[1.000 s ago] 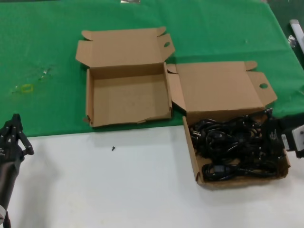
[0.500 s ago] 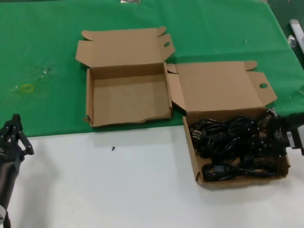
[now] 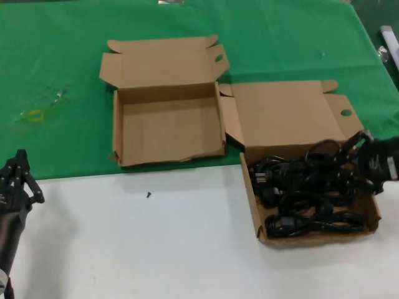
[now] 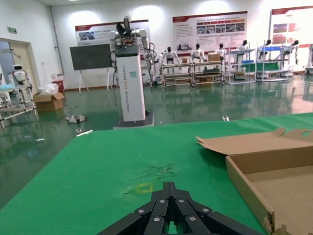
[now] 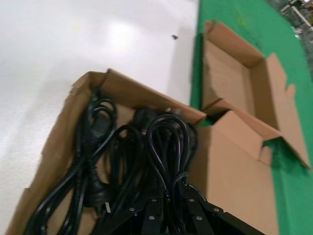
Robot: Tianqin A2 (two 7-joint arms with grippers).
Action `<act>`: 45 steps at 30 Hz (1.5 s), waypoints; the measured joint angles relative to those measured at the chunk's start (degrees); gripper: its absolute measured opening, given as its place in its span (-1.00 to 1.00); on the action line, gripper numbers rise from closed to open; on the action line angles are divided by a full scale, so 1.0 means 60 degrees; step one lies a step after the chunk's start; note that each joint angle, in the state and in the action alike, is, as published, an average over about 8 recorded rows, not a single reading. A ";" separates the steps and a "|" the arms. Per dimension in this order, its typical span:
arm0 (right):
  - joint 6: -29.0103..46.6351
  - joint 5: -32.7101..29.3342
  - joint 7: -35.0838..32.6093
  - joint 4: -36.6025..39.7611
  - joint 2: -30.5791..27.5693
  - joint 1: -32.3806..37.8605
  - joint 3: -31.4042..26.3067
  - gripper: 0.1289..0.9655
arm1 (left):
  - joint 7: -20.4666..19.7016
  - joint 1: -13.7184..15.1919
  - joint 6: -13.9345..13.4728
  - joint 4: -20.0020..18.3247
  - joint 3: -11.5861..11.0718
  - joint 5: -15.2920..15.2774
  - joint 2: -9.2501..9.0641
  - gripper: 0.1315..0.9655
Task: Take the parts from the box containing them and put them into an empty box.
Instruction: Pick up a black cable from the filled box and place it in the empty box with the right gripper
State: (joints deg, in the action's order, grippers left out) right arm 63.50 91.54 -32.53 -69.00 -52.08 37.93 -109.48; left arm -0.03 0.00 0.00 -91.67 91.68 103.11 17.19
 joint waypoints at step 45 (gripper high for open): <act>-0.1685 -0.0828 0.0753 0.1203 0.4323 0.2625 -0.1358 -0.87 | 0.0002 0.0000 0.0000 0.0000 0.0000 0.0002 0.0000 -0.97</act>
State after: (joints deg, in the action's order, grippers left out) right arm 53.38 86.57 -28.01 -61.79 -26.15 53.68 -117.63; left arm -0.01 0.00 0.00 -91.67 91.68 103.12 17.19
